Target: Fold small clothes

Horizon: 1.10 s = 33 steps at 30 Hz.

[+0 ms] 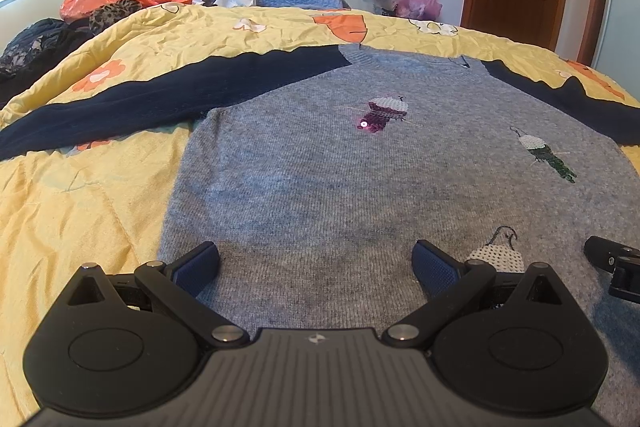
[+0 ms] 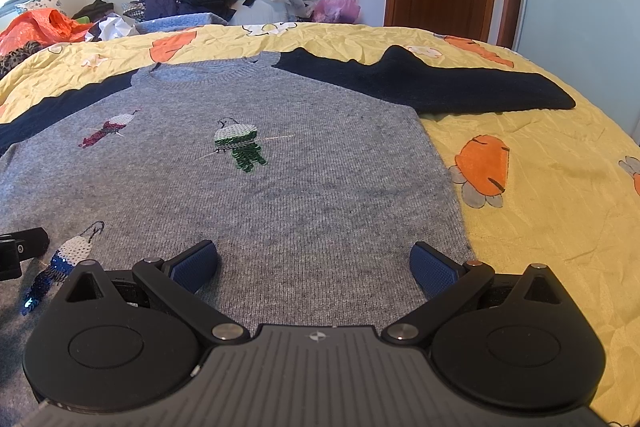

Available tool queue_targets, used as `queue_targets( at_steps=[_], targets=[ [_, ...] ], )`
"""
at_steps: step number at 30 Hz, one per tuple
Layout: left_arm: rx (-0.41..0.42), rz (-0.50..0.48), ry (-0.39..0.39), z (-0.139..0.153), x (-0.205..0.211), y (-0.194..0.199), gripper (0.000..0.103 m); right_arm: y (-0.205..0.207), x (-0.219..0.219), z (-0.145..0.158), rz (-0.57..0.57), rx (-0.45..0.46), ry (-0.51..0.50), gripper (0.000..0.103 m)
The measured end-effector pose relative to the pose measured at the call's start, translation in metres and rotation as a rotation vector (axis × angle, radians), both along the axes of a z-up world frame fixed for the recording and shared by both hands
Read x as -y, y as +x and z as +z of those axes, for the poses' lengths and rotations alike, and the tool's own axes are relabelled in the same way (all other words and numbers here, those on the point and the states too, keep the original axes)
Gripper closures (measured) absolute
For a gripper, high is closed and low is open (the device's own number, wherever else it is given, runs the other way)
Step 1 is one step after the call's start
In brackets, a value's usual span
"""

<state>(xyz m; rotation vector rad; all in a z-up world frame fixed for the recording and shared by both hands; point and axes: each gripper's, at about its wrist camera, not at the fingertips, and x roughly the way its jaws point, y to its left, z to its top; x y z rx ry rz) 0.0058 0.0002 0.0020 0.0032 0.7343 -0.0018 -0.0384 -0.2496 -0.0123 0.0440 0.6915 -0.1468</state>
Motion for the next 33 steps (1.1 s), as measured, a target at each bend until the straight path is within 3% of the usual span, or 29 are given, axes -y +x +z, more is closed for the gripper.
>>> queue_targets(
  at_steps=[17, 22, 27, 29, 33],
  targets=[
    [0.0, -0.001, 0.0, 0.0, 0.0, 0.0, 0.0, 0.0, -0.001, 0.001, -0.001, -0.004, -0.002, 0.0],
    [0.001, -0.001, 0.0, 0.0, 0.001, 0.0, 0.0, 0.004, 0.019, 0.013, 0.116, 0.037, 0.095, 0.0],
    [0.001, 0.0, 0.0, 0.0, 0.0, 0.0, 0.0, 0.036, 0.096, 0.055, 0.081, 0.198, 0.244, 0.0],
    [0.001, 0.0, 0.0, 0.0, 0.0, 0.0, 0.0, 0.067, 0.152, 0.062, 0.021, 0.189, 0.369, 0.0],
    [0.001, 0.0, 0.0, 0.0, 0.0, 0.0, 0.0, 0.106, 0.278, 0.044, -0.318, 0.256, 0.686, 0.001]
  ],
)
